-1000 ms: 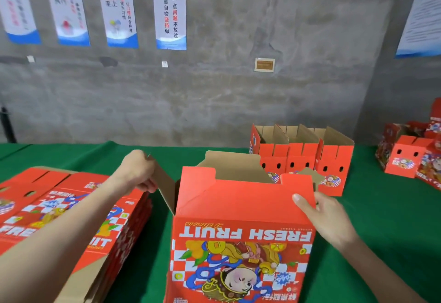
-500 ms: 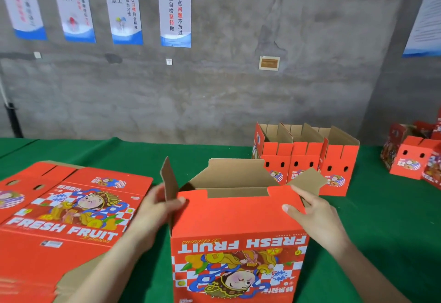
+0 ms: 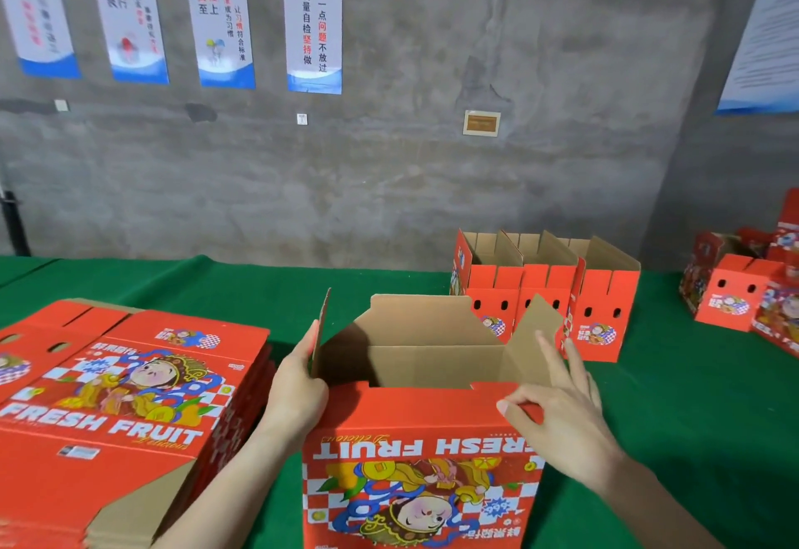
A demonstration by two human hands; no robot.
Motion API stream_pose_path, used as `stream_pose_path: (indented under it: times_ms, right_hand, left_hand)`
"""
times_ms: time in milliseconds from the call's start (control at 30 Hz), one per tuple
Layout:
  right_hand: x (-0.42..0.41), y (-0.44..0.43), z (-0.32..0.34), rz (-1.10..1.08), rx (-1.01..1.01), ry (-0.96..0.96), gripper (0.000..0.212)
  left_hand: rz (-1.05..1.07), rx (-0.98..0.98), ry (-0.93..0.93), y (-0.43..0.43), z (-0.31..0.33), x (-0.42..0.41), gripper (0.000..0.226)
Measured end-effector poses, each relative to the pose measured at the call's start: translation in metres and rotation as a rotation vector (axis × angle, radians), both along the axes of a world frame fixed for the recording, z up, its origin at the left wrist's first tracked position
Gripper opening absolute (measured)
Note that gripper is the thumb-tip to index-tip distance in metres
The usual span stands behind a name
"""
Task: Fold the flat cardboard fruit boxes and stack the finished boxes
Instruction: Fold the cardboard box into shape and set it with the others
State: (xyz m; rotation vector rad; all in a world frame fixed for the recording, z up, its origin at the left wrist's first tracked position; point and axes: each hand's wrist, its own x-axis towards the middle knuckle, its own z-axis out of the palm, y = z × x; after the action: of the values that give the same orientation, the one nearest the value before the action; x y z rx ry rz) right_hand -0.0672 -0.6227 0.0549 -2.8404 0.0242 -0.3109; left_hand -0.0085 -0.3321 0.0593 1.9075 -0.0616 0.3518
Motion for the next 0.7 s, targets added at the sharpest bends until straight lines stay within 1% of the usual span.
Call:
stream_pose_path:
  times_ms: [67,100,133,167,200,267,300,333,400,467,500,600,633,700]
  right_hand:
    - [-0.002,0.006,0.010,-0.055,-0.327,0.032,0.035]
    - [-0.001,0.013,0.016,-0.043,-0.446,0.015,0.036]
    - [0.001,0.020,0.022,0.010,-0.523,-0.011,0.030]
    - [0.005,0.029,0.027,0.093,-0.543,-0.015,0.023]
    - [0.009,0.038,0.032,0.195,-0.517,0.005,0.031]
    - [0.021,0.055,0.042,0.339,-0.320,0.129,0.064]
    - [0.029,0.062,0.046,0.358,-0.221,0.196,0.075]
    - [0.038,0.067,0.048,0.354,-0.166,0.234,0.084]
    - [0.057,0.069,0.046,0.306,-0.137,0.248,0.098]
    - [0.072,0.065,0.040,0.277,-0.119,0.260,0.102]
    - [0.077,0.062,0.036,0.275,-0.086,0.276,0.102]
    - [0.086,0.049,0.023,0.300,0.002,0.293,0.104]
    - [0.087,0.046,0.020,0.311,0.024,0.289,0.105]
    - [0.085,0.042,0.017,0.325,0.061,0.279,0.105]
  left_hand:
    - [-0.042,0.032,-0.004,0.000,0.001,0.001,0.076]
    - [-0.061,0.043,-0.004,-0.001,0.001,0.000,0.076]
    - [-0.077,0.052,-0.007,-0.001,0.002,0.000,0.076]
    - [-0.085,0.054,-0.006,-0.001,0.003,0.000,0.075]
    - [-0.088,0.051,-0.003,-0.001,0.003,0.000,0.074]
    - [-0.097,0.048,0.015,0.001,0.004,0.000,0.074]
    - [-0.107,0.056,0.022,0.001,0.005,-0.001,0.075]
    - [-0.122,0.068,0.020,0.001,0.005,-0.001,0.077]
    - [-0.164,0.101,-0.003,0.001,0.007,-0.005,0.080]
    - [-0.202,0.170,-0.020,0.002,0.007,-0.007,0.078]
    - [-0.237,0.229,-0.019,0.003,0.005,-0.008,0.074]
    - [-0.379,0.504,0.080,0.006,0.000,-0.002,0.044]
    - [-0.380,0.532,0.112,0.005,0.002,0.002,0.040]
    - [-0.263,0.555,0.108,0.002,0.008,0.015,0.034]
